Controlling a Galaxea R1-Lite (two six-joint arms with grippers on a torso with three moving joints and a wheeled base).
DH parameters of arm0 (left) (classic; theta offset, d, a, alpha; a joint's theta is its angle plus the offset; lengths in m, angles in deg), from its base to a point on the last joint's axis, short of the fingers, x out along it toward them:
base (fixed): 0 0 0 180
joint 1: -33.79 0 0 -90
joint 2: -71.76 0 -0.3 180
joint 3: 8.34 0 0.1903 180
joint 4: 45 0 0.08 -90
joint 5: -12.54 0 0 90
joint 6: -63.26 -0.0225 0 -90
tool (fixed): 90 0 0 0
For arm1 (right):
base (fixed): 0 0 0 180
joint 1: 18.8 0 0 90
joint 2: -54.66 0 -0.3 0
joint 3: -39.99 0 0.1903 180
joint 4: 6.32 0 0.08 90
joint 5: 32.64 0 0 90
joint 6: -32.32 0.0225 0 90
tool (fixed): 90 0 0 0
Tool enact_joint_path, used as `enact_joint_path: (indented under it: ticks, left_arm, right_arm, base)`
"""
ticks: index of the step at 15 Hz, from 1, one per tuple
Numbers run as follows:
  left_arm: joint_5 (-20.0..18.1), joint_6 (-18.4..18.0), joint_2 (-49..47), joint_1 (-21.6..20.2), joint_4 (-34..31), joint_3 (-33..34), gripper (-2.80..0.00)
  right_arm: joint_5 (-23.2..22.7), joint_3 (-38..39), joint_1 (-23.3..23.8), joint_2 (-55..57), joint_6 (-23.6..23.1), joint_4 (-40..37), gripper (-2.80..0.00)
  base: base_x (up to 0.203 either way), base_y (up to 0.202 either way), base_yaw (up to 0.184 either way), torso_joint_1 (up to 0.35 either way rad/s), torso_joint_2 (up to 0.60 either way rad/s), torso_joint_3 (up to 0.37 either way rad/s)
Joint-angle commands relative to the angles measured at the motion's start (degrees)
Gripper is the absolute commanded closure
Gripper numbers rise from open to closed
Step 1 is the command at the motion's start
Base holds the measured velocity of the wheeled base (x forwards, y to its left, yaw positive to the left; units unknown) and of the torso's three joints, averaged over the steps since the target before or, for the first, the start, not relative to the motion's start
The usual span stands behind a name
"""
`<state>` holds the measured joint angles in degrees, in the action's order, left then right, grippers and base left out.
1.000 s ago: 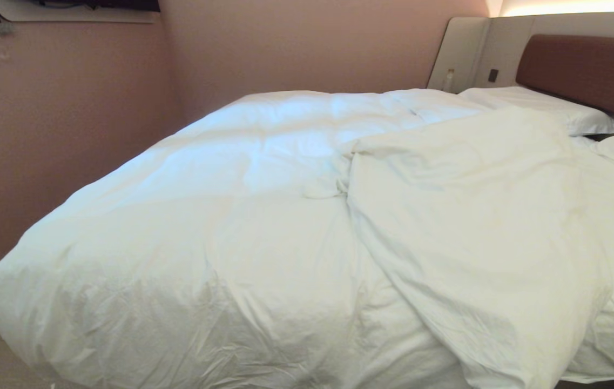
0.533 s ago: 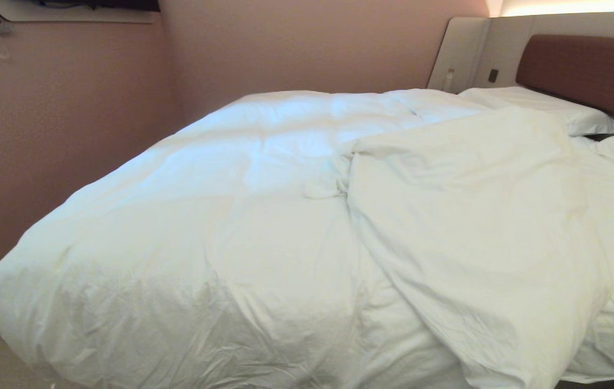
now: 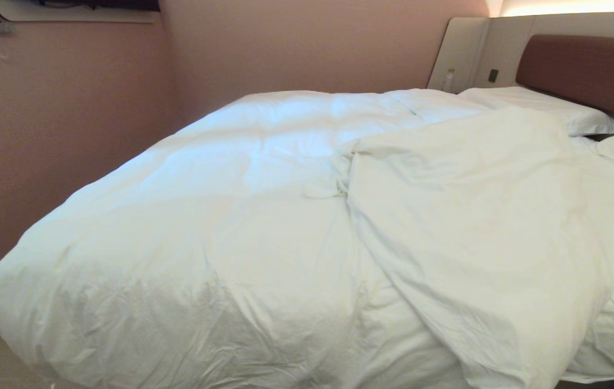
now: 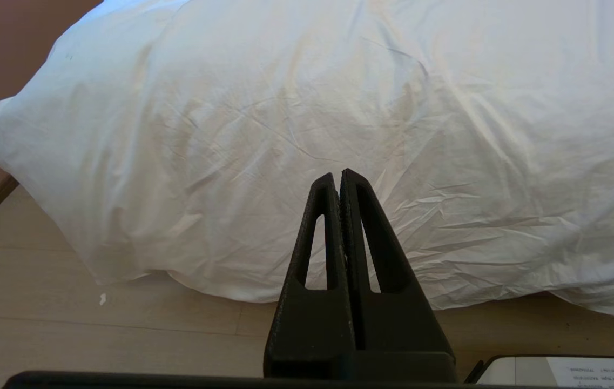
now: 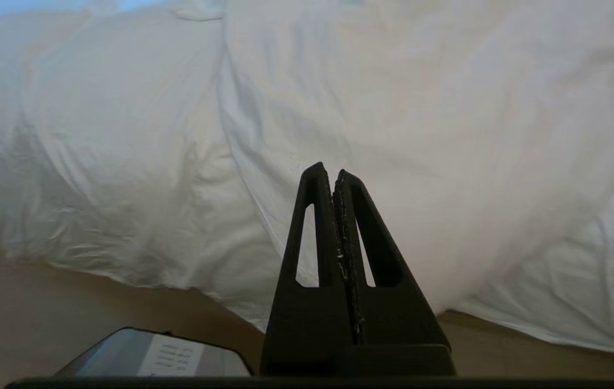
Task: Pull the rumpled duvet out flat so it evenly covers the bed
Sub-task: Hold the folded corner of the quilt
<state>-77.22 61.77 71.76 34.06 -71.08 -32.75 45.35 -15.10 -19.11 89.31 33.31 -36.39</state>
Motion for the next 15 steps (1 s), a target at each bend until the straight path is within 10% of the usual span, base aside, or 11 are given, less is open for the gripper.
enact_joint_path:
  ticks: [1,6,15]
  left_arm:
    - [0.02,-0.01,0.0,0.0,-0.01,-0.01,0.0]
    - [0.02,-0.01,0.0,0.04,-0.01,-0.01,0.0]
    - [0.02,-0.01,0.0,0.07,-0.01,-0.01,0.0]
  right_arm:
    - [-2.59,-5.74,-0.82,16.82,0.12,3.47,0.0]
    - [-1.03,-22.05,-6.76,44.05,0.38,6.96,0.0]
    - [24.97,-64.63,-25.02,84.53,0.49,-1.77,0.0]
  base:
    - [0.0,0.0,0.0,0.0,0.0,0.0]
    - [0.0,0.0,0.0,0.0,0.0,0.0]
    - [0.0,0.0,0.0,0.0,0.0,0.0]
